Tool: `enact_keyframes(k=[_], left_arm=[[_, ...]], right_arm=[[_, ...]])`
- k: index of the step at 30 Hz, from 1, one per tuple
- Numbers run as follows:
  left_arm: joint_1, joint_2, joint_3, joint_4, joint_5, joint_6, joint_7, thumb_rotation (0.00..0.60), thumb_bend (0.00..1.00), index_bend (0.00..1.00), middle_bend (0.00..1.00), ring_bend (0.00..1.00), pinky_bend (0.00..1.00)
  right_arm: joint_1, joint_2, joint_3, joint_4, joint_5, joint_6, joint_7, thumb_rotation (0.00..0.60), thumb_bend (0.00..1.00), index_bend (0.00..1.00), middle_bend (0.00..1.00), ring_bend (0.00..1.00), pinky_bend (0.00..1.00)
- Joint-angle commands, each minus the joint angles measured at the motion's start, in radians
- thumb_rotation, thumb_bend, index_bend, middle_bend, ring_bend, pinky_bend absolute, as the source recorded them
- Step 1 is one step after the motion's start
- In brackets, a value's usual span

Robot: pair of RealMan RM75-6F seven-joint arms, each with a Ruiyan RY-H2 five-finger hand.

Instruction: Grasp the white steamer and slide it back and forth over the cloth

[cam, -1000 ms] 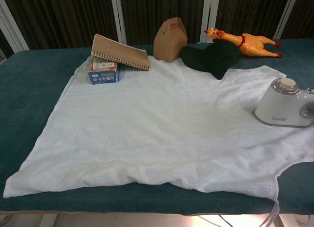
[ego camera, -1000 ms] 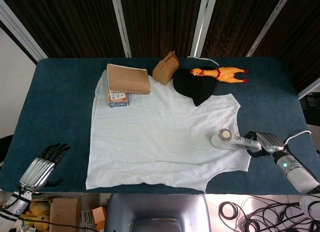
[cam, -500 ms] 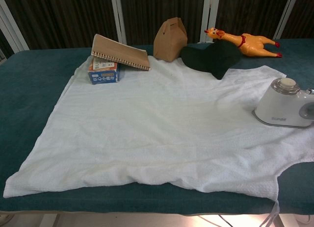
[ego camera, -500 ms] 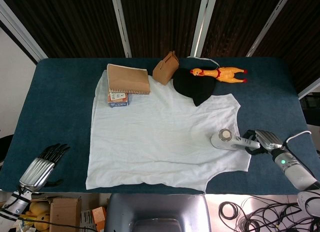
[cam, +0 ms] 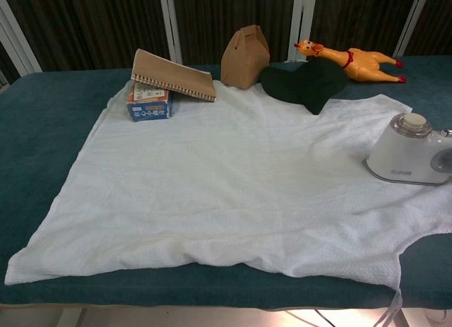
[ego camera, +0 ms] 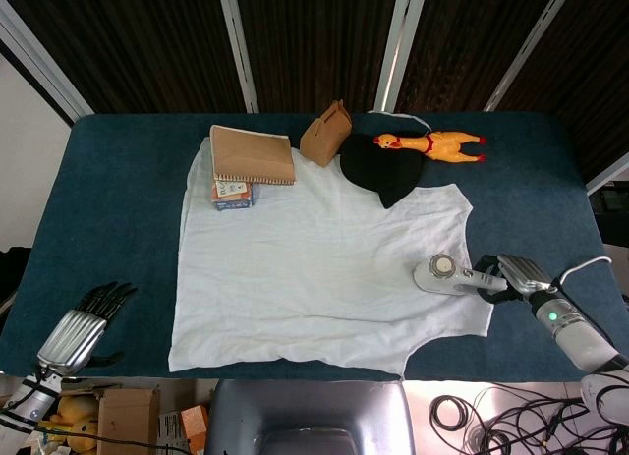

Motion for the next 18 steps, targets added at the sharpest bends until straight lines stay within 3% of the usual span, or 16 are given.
enact_keyframes(k=[1,9,18], left_arm=[[0.001,0.001,0.0,0.001,0.0,0.001,-0.001,0.6,0.0,0.05,0.07,0.01,0.11],[0.002,0.004,0.001,0.0,0.001,0.001,-0.006,0.6,0.0,0.05,0.07,0.01,0.11],[0.003,0.006,0.003,0.005,0.0,0.0,-0.018,0.6,0.01,0.05,0.08,0.01,0.11]], right_arm=[[-0.001,-0.002,0.0,0.003,0.005,-0.004,0.003,0.6,0.33,0.42,0.37,0.35,0.43],[0.005,-0.003,-0.003,-0.003,0.029,-0.013,-0.03,0.6,0.34,0.43,0.38,0.38,0.48],[0.012,-0.043,0.003,0.012,0.085,-0.027,-0.053,0.6,0.46,0.51,0.44,0.45,0.56]])
